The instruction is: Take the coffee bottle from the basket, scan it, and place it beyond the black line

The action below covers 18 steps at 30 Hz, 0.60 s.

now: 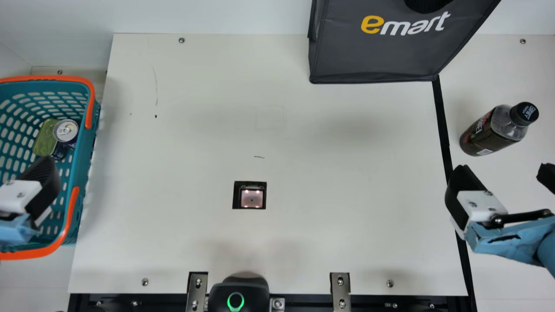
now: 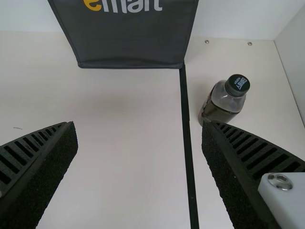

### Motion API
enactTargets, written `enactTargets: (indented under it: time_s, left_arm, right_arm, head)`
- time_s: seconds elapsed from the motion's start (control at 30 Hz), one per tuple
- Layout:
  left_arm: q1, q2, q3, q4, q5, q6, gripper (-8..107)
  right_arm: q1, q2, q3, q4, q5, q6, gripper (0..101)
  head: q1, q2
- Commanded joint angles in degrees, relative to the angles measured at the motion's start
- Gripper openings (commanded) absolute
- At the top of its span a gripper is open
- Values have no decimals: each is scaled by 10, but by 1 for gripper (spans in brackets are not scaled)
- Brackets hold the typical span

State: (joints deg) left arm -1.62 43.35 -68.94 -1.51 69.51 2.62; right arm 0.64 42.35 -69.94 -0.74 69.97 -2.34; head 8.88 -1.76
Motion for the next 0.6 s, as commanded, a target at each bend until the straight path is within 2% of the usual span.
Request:
enactTargets:
  time_s: [0.0, 0.57]
  left_arm:
    - [0, 0, 0, 0, 0, 0, 90]
    - [0, 0, 0, 0, 0, 0, 90]
  right_arm:
    - [0, 0, 0, 0, 0, 0, 91]
    - [0, 0, 0, 0, 0, 0, 91]
  head:
    - [-10, 2]
    - [-10, 2]
